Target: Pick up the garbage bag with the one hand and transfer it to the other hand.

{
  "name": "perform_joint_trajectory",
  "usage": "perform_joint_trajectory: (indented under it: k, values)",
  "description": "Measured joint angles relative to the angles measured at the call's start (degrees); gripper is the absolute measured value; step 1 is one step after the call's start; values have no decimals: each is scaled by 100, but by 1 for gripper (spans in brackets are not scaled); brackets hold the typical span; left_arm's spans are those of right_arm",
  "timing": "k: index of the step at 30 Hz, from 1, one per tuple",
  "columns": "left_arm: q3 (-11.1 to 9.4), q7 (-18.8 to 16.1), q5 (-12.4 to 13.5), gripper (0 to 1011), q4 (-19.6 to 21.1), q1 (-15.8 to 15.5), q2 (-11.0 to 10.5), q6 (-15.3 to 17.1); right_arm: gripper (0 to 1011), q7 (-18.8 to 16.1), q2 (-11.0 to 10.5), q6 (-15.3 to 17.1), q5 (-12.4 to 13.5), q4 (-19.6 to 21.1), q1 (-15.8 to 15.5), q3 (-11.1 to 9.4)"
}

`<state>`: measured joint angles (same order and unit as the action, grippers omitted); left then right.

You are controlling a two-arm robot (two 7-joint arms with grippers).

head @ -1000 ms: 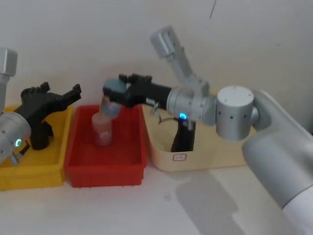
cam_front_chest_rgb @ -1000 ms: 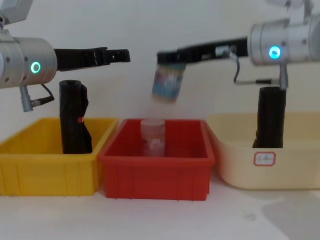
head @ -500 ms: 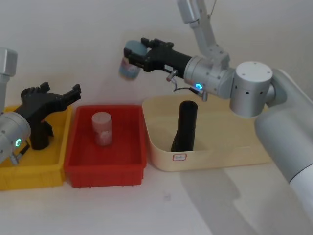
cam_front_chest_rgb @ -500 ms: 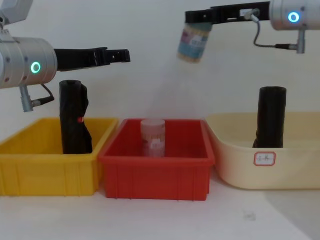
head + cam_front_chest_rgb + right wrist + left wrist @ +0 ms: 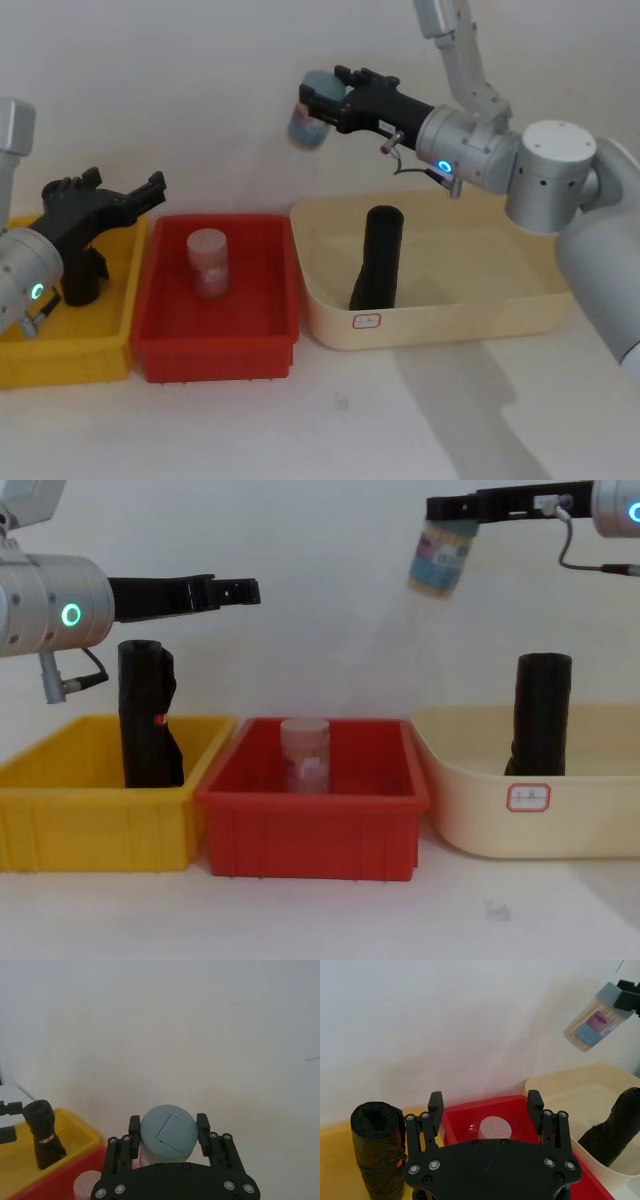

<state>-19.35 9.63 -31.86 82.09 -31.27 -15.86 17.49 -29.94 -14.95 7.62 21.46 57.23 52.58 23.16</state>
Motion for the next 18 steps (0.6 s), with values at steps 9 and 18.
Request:
perform_joint_trajectory:
  k: [9, 18]
  values:
    - [0, 0, 0, 1002, 0, 0, 0, 0, 663, 31, -125, -87, 55, 38, -92, -82]
    - [0, 0, 0, 1002, 0, 0, 0, 0, 907, 157, -163, -255, 59, 169, -241, -165]
